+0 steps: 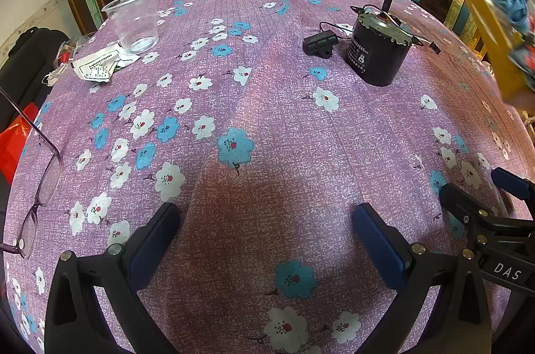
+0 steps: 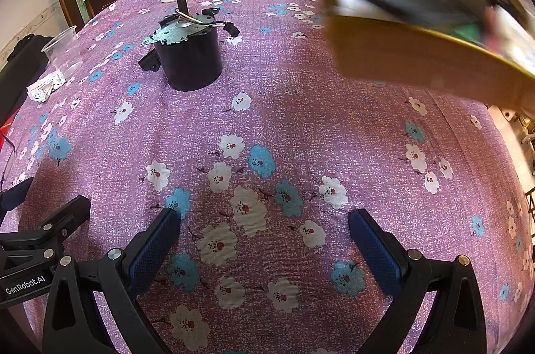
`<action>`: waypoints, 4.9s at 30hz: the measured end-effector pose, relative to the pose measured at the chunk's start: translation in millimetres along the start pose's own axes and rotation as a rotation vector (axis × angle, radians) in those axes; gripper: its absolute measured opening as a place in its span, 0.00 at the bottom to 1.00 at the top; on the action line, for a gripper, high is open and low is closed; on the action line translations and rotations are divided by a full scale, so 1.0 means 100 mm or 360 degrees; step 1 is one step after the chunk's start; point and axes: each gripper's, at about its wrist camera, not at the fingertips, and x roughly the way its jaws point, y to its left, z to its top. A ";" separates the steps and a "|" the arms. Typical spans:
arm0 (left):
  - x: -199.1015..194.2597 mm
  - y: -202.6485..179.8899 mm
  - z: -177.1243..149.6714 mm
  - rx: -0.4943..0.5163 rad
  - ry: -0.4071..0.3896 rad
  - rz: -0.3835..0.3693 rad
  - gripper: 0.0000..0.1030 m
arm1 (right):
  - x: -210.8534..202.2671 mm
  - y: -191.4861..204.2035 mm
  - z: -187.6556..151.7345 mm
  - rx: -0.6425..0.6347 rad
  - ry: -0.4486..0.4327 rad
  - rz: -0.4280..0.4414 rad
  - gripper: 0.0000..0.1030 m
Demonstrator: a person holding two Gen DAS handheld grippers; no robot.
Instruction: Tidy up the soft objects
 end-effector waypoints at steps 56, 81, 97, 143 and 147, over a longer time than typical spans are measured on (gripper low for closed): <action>0.00 0.00 0.00 0.0000 0.0000 0.0000 1.00 | 0.03 0.01 0.02 0.0000 -0.0001 -0.0002 0.99; 0.00 0.00 0.00 0.0000 0.0000 0.0000 1.00 | 0.03 0.02 0.01 0.0000 -0.0002 -0.0002 0.99; 0.00 0.00 0.00 0.0000 0.0000 0.0000 1.00 | 0.03 0.02 0.01 0.0000 -0.0002 -0.0001 0.99; 0.00 0.00 0.00 -0.0001 0.0000 0.0000 1.00 | -0.06 -0.08 -0.01 -0.0433 0.0261 0.0371 1.00; -0.02 0.01 0.00 -0.0004 0.0060 -0.0001 1.00 | -0.30 -0.26 -0.16 -0.0533 0.0384 0.0595 0.97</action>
